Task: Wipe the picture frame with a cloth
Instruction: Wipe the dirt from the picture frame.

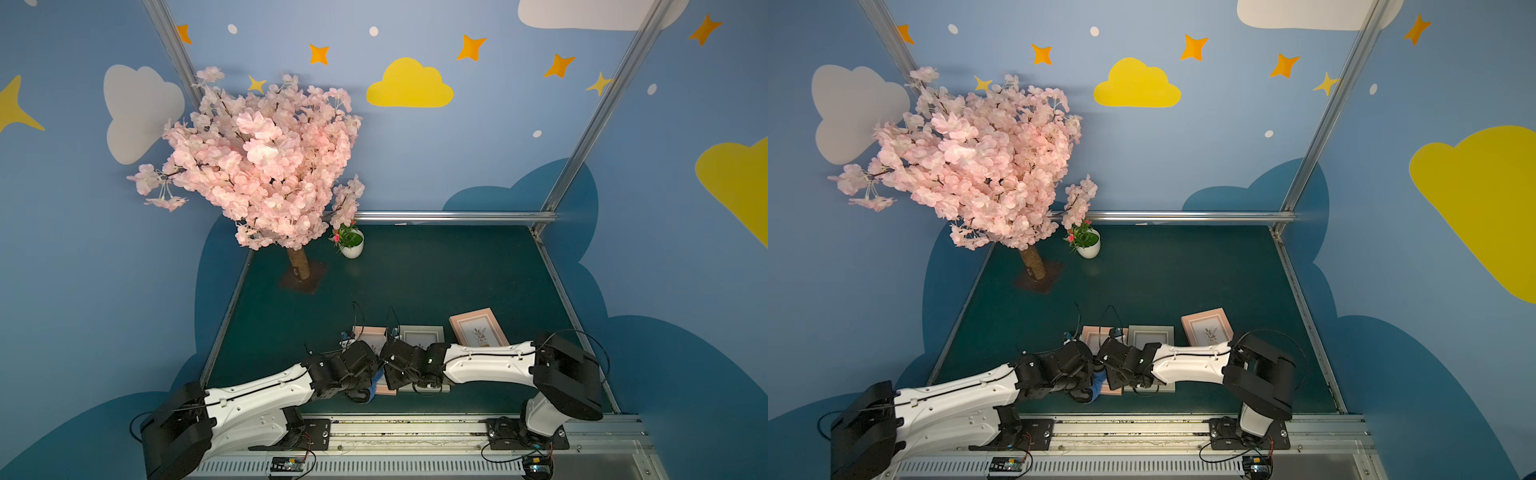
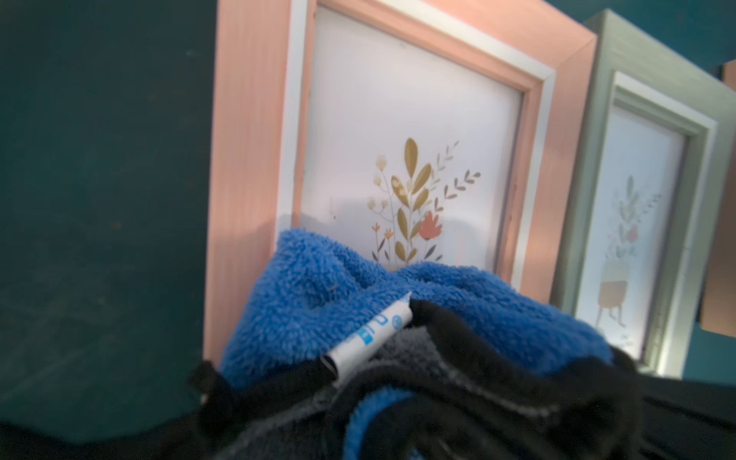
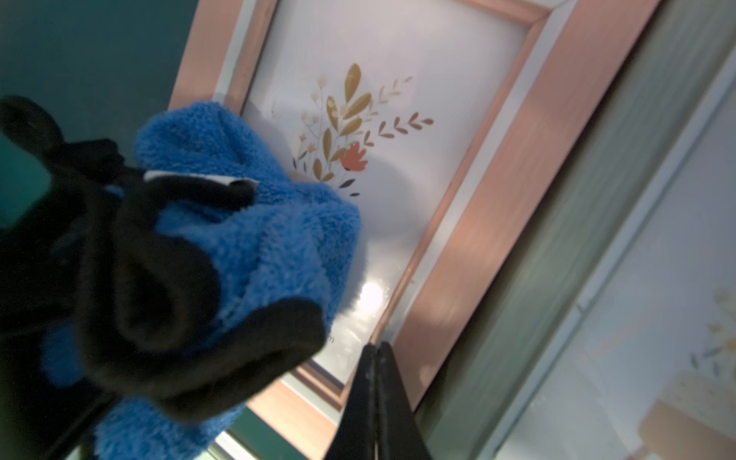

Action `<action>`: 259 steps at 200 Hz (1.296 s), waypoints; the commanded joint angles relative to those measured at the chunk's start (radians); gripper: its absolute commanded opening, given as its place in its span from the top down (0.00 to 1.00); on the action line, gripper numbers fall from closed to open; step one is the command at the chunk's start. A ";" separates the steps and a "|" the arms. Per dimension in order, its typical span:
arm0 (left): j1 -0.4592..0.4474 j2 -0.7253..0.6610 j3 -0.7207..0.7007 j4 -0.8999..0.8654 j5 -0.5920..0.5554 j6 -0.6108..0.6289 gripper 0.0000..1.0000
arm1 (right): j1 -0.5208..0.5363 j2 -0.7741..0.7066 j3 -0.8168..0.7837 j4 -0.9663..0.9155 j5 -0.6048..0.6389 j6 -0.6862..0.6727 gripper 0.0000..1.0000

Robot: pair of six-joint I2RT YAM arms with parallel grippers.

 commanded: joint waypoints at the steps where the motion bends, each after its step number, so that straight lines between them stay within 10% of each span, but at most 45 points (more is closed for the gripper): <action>1: 0.018 0.096 -0.040 -0.027 -0.052 -0.009 0.97 | -0.009 0.082 -0.052 -0.037 -0.001 0.004 1.00; 117: 0.291 0.310 0.071 0.174 0.054 0.164 0.97 | -0.018 0.102 -0.063 -0.025 -0.006 0.014 1.00; 259: 0.101 -0.055 -0.076 -0.150 0.128 0.011 0.97 | -0.044 0.107 -0.100 0.036 -0.044 0.051 1.00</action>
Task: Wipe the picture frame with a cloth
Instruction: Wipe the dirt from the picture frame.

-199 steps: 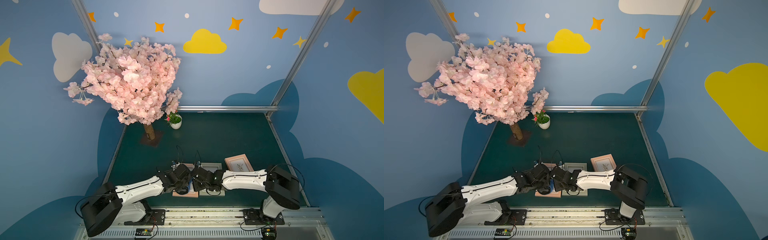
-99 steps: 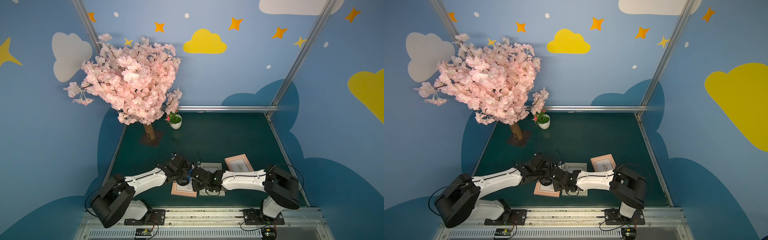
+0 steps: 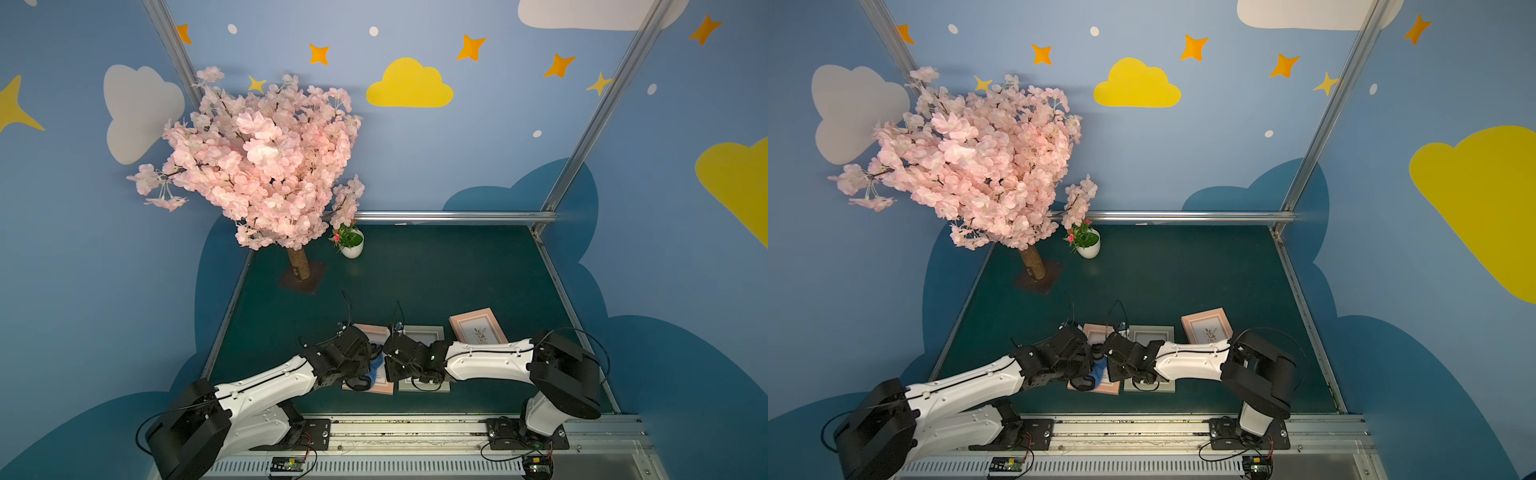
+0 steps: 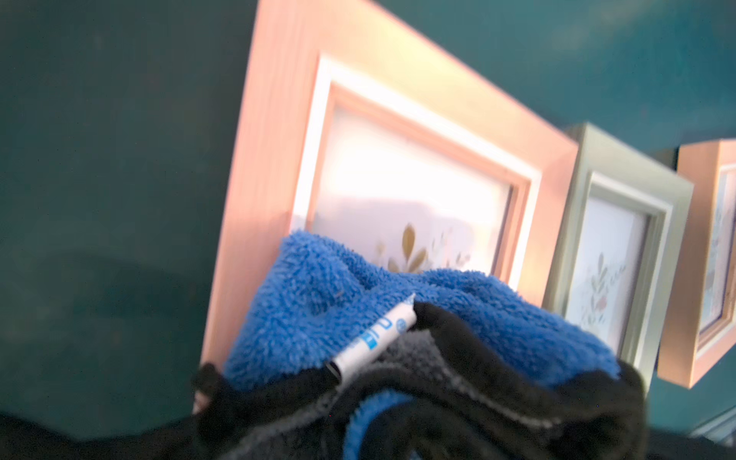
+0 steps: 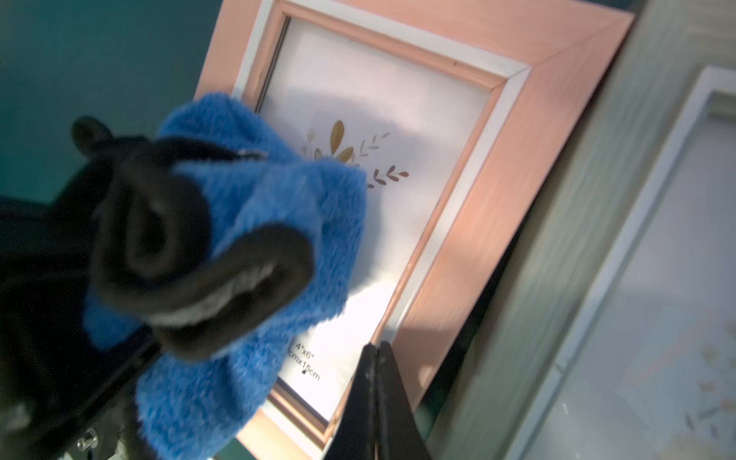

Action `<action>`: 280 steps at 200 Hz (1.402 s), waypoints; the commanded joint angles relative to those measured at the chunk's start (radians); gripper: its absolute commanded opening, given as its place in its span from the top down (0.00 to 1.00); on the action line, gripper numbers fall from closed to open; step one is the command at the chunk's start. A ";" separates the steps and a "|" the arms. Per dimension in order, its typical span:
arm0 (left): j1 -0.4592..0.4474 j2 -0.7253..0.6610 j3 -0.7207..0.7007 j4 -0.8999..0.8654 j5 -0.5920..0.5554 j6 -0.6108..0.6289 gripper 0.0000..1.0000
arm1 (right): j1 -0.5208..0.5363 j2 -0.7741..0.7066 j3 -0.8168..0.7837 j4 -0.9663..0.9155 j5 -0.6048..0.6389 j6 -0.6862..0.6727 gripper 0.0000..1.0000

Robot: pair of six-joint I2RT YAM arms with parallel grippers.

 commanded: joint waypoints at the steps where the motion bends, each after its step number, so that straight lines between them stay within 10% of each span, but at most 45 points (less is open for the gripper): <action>1: -0.049 -0.033 -0.046 -0.230 0.014 -0.073 0.97 | -0.004 0.100 -0.062 -0.076 -0.036 0.011 1.00; 100: -0.067 0.074 -0.025 -0.152 -0.052 -0.073 0.97 | -0.009 0.098 -0.081 -0.053 -0.047 0.019 1.00; 209: 0.154 0.394 0.138 -0.011 0.006 0.094 0.97 | -0.025 0.088 -0.115 -0.017 -0.065 0.033 1.00; 280: 0.158 0.319 0.084 -0.047 0.060 0.075 0.97 | -0.026 0.072 -0.117 -0.022 -0.060 0.034 1.00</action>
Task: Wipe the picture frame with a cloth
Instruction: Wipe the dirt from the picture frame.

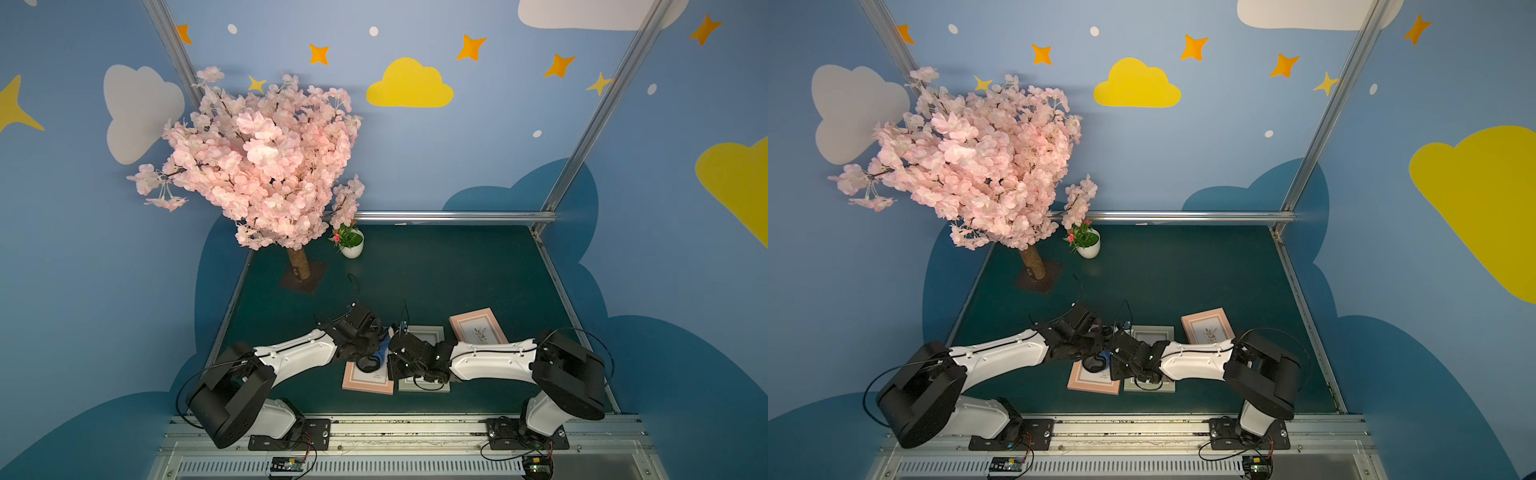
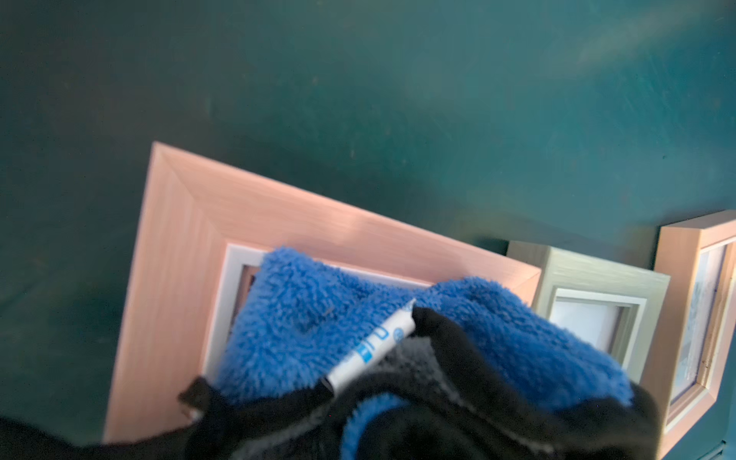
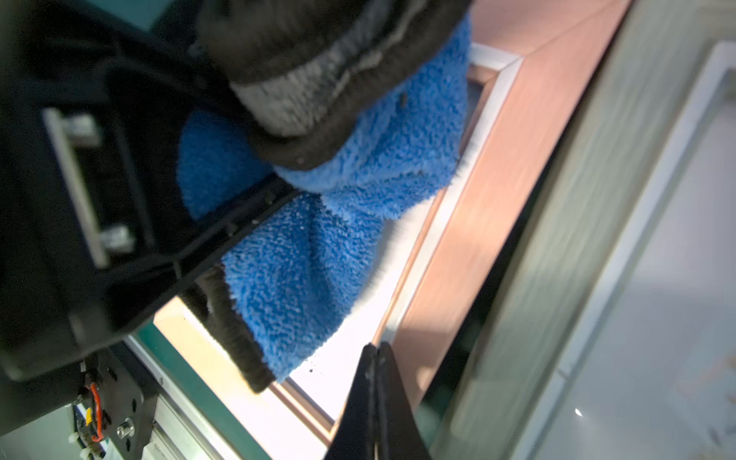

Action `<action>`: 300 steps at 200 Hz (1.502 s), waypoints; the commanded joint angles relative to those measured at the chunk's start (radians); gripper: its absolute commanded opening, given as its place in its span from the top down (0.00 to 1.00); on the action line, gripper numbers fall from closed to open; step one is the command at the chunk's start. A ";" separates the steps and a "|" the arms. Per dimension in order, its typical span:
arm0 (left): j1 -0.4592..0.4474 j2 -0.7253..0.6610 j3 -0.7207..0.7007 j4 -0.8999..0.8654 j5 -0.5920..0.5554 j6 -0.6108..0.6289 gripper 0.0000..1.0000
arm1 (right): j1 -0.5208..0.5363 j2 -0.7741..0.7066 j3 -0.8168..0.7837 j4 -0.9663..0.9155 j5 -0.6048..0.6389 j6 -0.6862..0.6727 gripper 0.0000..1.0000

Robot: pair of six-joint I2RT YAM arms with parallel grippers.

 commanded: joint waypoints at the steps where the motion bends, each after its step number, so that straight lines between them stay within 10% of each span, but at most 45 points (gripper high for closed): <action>1: 0.004 0.000 -0.100 -0.168 -0.002 -0.003 0.97 | -0.003 0.091 -0.059 -0.104 -0.010 0.003 1.00; 144: -0.195 -0.570 -0.278 -0.516 -0.052 -0.232 0.97 | -0.004 0.082 -0.061 -0.094 -0.021 0.006 1.00; 233: -0.170 -0.265 -0.168 -0.330 -0.077 -0.154 0.97 | -0.004 0.076 -0.066 -0.097 -0.021 0.006 1.00; 300: 0.021 -0.026 -0.105 -0.132 0.017 -0.059 0.97 | -0.006 0.062 -0.065 -0.098 -0.025 0.000 1.00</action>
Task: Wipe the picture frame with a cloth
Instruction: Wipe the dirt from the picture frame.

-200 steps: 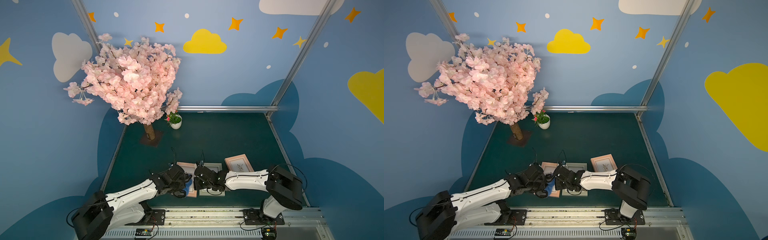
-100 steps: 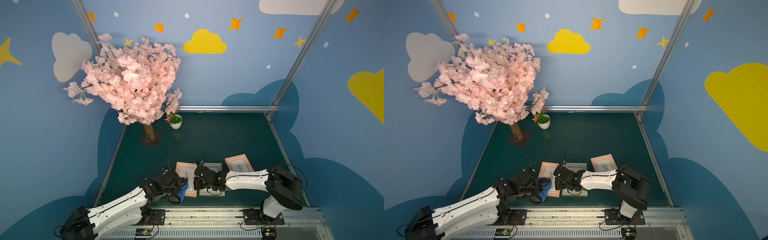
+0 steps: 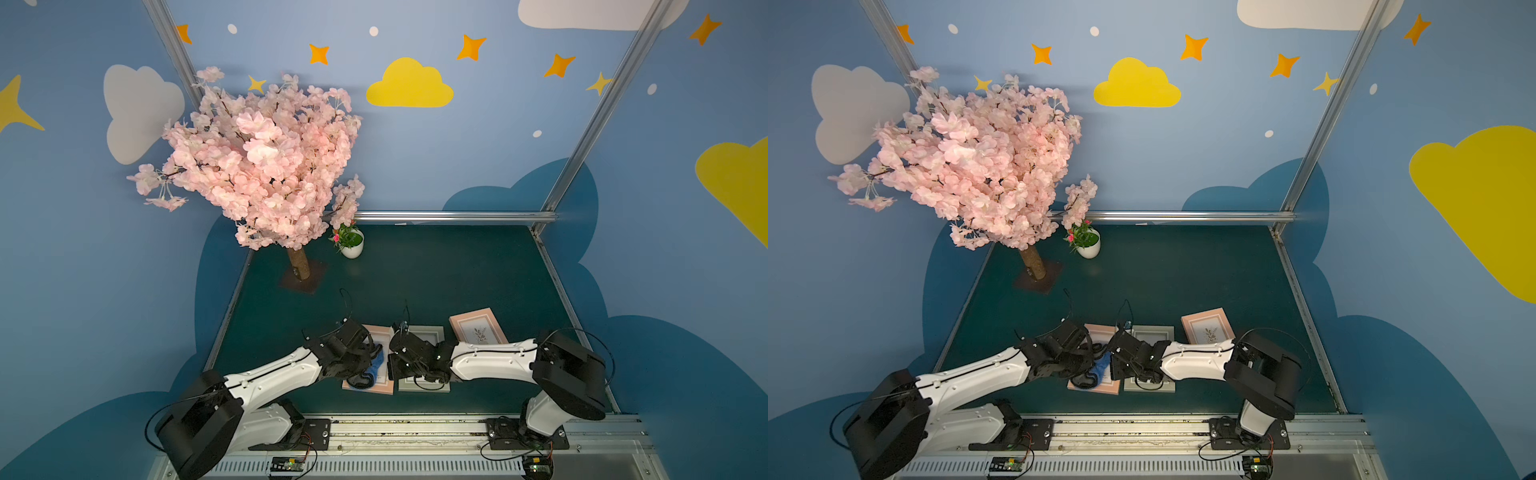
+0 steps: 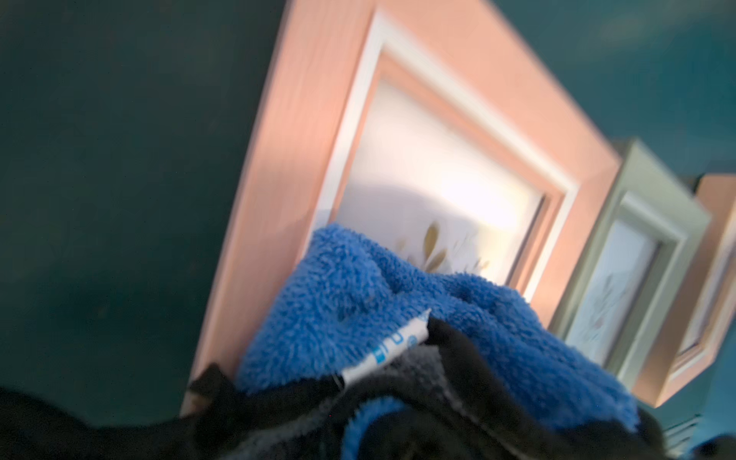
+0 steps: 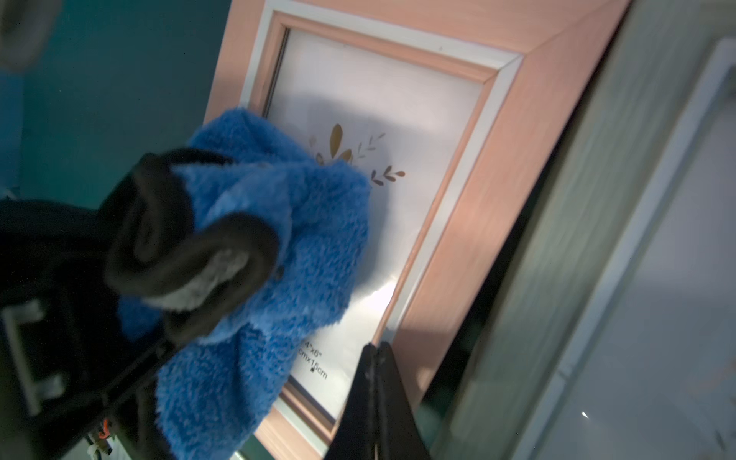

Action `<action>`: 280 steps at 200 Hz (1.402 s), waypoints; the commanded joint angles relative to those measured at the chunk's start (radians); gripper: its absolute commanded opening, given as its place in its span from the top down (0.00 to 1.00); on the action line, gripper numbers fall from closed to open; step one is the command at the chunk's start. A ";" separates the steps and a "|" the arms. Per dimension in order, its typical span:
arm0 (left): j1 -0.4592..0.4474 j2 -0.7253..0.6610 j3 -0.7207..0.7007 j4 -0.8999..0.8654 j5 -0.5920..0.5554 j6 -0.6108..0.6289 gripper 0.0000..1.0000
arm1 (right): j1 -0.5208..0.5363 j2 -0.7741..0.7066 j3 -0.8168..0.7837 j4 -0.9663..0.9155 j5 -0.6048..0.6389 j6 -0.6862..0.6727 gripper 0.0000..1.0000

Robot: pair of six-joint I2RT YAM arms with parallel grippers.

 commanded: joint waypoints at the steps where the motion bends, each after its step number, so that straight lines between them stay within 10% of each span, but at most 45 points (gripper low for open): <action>1: 0.044 0.130 -0.002 -0.045 -0.029 0.061 0.97 | -0.002 0.075 -0.054 -0.113 -0.010 -0.004 1.00; 78: 0.077 0.272 0.079 -0.095 -0.023 0.120 0.97 | -0.005 0.071 -0.045 -0.124 -0.008 -0.005 1.00; 224: -0.169 -0.316 -0.160 -0.361 -0.069 -0.168 0.97 | -0.012 0.087 -0.050 -0.079 -0.032 -0.017 1.00; 280: -0.173 -0.185 -0.104 -0.326 -0.101 -0.137 0.97 | -0.015 0.091 -0.051 -0.069 -0.039 -0.017 1.00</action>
